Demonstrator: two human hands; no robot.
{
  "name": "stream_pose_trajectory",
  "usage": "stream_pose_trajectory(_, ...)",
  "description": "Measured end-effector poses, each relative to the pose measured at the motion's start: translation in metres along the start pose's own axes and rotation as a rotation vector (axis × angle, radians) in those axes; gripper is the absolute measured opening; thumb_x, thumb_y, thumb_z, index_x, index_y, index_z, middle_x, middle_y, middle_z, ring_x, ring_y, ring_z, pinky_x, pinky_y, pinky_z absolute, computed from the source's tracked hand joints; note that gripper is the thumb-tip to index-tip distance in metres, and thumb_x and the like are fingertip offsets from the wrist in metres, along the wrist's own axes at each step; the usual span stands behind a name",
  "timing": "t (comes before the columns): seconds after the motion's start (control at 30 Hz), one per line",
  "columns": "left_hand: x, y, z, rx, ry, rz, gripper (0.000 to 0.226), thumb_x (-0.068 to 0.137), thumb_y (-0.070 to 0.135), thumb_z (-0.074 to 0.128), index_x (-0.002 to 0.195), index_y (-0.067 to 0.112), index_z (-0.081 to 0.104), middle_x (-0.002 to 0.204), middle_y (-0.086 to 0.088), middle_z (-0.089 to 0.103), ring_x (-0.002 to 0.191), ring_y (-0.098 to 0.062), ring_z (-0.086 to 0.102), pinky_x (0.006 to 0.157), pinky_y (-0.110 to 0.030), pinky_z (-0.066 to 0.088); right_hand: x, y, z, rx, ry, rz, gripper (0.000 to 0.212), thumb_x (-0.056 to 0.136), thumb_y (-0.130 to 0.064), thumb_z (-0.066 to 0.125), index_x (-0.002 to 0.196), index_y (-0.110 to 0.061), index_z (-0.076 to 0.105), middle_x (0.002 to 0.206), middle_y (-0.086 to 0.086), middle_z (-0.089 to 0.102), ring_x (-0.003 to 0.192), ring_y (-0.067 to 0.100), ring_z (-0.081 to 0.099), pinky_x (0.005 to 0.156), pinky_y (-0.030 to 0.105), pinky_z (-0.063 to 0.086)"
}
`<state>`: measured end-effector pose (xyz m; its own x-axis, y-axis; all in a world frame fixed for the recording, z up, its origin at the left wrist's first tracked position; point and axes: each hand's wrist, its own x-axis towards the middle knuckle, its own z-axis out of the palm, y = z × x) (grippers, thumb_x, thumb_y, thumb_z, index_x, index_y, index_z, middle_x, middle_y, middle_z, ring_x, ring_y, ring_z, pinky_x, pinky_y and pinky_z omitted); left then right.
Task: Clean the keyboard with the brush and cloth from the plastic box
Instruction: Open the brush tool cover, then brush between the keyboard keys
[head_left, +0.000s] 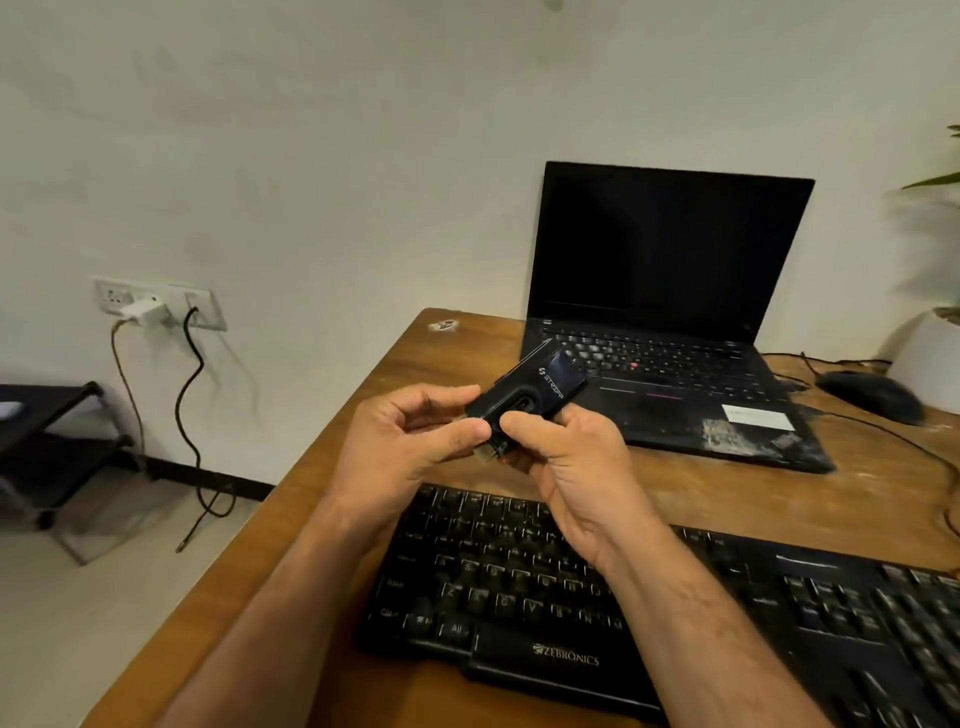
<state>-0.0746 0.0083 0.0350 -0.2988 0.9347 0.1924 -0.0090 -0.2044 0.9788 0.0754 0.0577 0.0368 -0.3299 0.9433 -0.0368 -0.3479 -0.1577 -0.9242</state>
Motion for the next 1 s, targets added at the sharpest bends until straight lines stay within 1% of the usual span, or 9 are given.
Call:
stream_pose_trajectory(0.1,0.0,-0.001,-0.005,0.011,-0.036,0.009,0.038,0.069,0.015,0.074,0.107,0.011,0.073,0.099,-0.003,0.077,0.09,-0.018,0.074,0.073,-0.024,0.059,-0.001,0.001,-0.001,-0.115,0.011,-0.067,0.02,0.083,0.004,0.071,0.101,-0.005,0.073,0.097,0.015,0.077,0.095,0.032,0.073,0.087,0.048,0.058)
stream_pose_trajectory(0.17,0.0,-0.007,-0.012,0.144,0.01,0.057,0.025,0.084,0.019,0.067,0.108,0.015,0.074,0.1,0.001,0.077,0.094,-0.012,0.072,0.081,-0.024,0.057,-0.004,0.002,-0.001,-0.268,0.008,-0.111,0.022,0.084,0.0,0.073,0.102,-0.012,0.072,0.095,0.005,0.078,0.092,0.022,0.074,0.09,0.044,0.058)
stream_pose_trajectory(0.3,-0.002,-0.021,-0.032,0.626,0.058,0.005,0.02,0.098,0.02,0.057,0.101,0.032,0.073,0.092,0.016,0.073,0.084,0.011,0.064,0.075,-0.005,0.046,-0.006,0.008,0.002,-0.683,-0.008,-0.168,0.029,0.081,-0.014,0.078,0.101,-0.033,0.066,0.095,-0.009,0.076,0.083,0.008,0.074,0.076,0.035,0.062)
stream_pose_trajectory(0.43,-0.005,-0.027,-0.035,0.763,0.002,-0.179,0.021,0.095,0.022,0.06,0.08,0.027,0.074,0.078,0.011,0.073,0.078,-0.006,0.068,0.077,-0.023,0.054,-0.005,0.015,0.016,-0.91,-0.092,-0.208,0.032,0.079,-0.02,0.077,0.109,-0.029,0.067,0.095,-0.011,0.073,0.07,0.003,0.068,0.056,0.018,0.052)
stream_pose_trajectory(0.5,-0.006,-0.026,-0.037,0.742,0.006,-0.217,0.021,0.094,0.021,0.062,0.08,0.028,0.075,0.076,0.011,0.074,0.075,-0.005,0.068,0.069,-0.02,0.051,-0.001,0.016,0.018,-1.043,-0.048,-0.237,0.029,0.08,-0.023,0.075,0.107,-0.029,0.066,0.092,-0.009,0.071,0.061,0.005,0.063,0.05,0.018,0.049)
stream_pose_trajectory(0.63,-0.008,-0.028,-0.042,0.677,-0.016,-0.269,0.018,0.095,0.02,0.062,0.084,0.025,0.075,0.055,0.007,0.066,0.043,-0.004,0.054,0.045,-0.015,0.042,0.0,0.014,0.016,-1.019,-0.085,-0.226,0.036,0.08,-0.025,0.076,0.114,-0.029,0.066,0.097,-0.01,0.072,0.067,0.005,0.065,0.055,0.018,0.049)
stream_pose_trajectory(0.8,-0.008,-0.027,-0.041,0.631,0.013,-0.303,0.019,0.095,0.02,0.061,0.082,0.021,0.074,0.051,0.001,0.061,0.039,-0.006,0.05,0.042,-0.016,0.041,-0.002,0.016,0.021,-1.053,-0.104,-0.272,0.037,0.082,-0.023,0.074,0.117,-0.03,0.064,0.092,-0.01,0.071,0.061,0.003,0.062,0.05,0.016,0.047)
stream_pose_trajectory(0.9,-0.007,-0.029,-0.038,0.654,0.067,-0.272,0.017,0.095,0.022,0.061,0.083,0.019,0.074,0.055,0.004,0.064,0.041,-0.005,0.051,0.047,-0.018,0.041,-0.006,0.016,0.021,-1.017,-0.151,-0.262,0.042,0.08,-0.021,0.077,0.12,-0.028,0.064,0.091,-0.011,0.071,0.06,-0.002,0.057,0.049,0.009,0.041)
stream_pose_trajectory(1.0,-0.008,-0.032,-0.033,0.657,0.157,-0.201,0.017,0.093,0.027,0.063,0.082,0.022,0.075,0.074,0.009,0.071,0.063,-0.001,0.059,0.063,-0.021,0.042,-0.009,0.013,0.021,-1.026,-0.119,-0.286,0.041,0.08,-0.017,0.077,0.117,-0.026,0.064,0.084,-0.013,0.068,0.057,-0.003,0.056,0.046,0.007,0.039)
